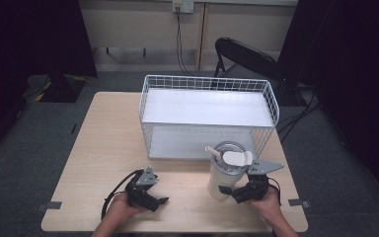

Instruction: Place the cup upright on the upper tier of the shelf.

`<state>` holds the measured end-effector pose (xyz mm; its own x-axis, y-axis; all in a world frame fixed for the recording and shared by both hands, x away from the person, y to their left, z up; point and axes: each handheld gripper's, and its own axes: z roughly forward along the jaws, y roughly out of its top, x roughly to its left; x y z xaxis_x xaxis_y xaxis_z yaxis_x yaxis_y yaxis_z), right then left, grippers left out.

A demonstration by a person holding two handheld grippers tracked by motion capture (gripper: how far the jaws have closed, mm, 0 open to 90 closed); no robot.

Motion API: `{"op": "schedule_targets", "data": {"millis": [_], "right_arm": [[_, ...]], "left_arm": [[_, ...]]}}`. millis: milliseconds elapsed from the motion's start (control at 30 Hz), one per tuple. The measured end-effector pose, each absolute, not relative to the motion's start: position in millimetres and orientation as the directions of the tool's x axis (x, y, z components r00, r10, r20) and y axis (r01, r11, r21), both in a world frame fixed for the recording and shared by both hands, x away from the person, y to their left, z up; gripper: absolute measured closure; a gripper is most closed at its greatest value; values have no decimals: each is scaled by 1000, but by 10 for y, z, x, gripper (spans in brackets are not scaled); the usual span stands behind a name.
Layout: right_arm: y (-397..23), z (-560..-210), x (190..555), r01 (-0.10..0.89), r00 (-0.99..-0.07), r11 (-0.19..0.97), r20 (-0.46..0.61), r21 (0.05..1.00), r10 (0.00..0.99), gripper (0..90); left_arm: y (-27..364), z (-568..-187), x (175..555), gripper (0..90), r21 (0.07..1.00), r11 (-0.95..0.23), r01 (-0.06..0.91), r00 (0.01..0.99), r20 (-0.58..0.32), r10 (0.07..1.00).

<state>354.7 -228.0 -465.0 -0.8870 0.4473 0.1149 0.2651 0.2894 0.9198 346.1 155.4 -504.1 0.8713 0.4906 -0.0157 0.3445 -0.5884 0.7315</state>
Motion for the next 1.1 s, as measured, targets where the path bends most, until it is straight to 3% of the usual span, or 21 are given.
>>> {"op": "schedule_targets", "data": {"millis": [1100], "right_arm": [[-2229,-4636,3545,169,-900,285,30,944,434,94]], "left_arm": [[1554,-5041,3461,95,732,-588,345,871,-16,491]]}}
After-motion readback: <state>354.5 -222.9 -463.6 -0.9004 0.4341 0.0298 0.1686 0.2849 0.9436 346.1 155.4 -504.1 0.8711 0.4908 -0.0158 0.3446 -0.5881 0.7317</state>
